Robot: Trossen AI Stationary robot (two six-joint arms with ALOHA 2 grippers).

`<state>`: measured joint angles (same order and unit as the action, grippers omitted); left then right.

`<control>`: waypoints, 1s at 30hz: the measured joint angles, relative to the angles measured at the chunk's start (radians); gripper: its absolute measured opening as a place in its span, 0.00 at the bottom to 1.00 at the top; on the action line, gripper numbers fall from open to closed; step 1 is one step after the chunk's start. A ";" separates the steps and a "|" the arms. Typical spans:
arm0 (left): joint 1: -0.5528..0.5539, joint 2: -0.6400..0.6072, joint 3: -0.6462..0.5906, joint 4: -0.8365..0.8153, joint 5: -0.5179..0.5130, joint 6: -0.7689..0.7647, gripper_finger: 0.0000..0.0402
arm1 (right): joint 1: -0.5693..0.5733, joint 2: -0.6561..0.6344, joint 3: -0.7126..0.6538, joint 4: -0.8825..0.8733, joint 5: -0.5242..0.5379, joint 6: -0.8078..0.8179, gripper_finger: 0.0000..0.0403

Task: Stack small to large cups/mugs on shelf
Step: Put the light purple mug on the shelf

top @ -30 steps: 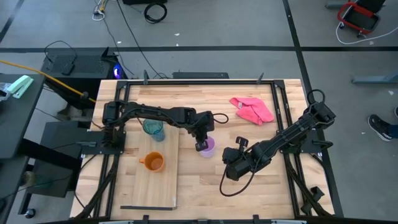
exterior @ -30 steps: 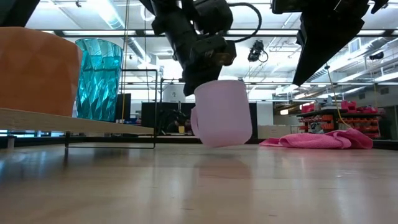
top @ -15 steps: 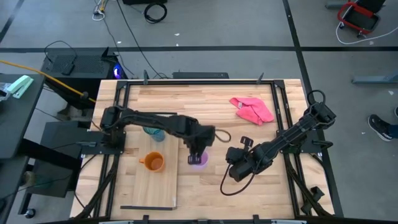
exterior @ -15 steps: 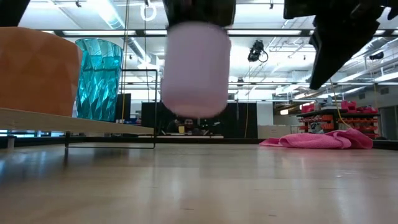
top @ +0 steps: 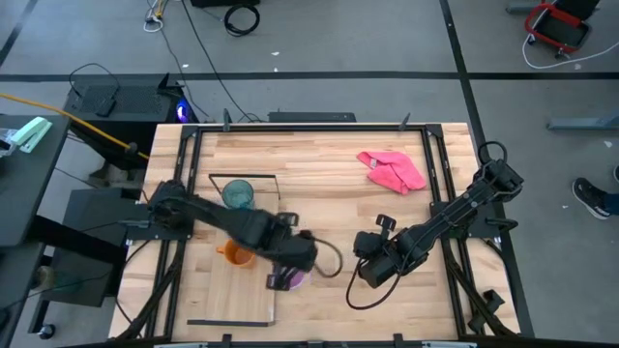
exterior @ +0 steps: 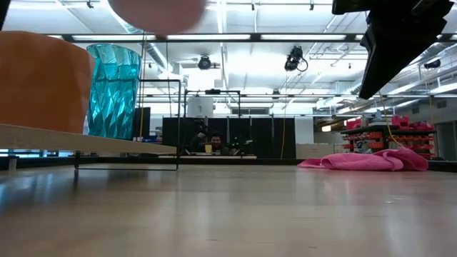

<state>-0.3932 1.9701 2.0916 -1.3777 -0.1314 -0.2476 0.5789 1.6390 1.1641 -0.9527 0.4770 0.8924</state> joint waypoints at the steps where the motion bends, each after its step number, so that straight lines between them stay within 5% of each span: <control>1: -0.017 -0.001 0.017 -0.030 -0.018 -0.022 0.03 | 0.002 0.000 0.000 0.000 0.003 0.000 0.06; 20: -0.240 -0.046 0.129 -0.193 -0.188 -0.618 0.03 | 0.002 0.000 0.000 0.001 0.002 0.020 0.06; 30: -0.246 -0.113 0.128 -0.194 -0.256 -0.721 0.03 | 0.009 0.000 0.000 0.049 0.002 0.043 0.05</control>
<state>-0.6395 1.8572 2.2194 -1.5717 -0.3869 -0.9685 0.5876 1.6390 1.1641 -0.9032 0.4793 0.9351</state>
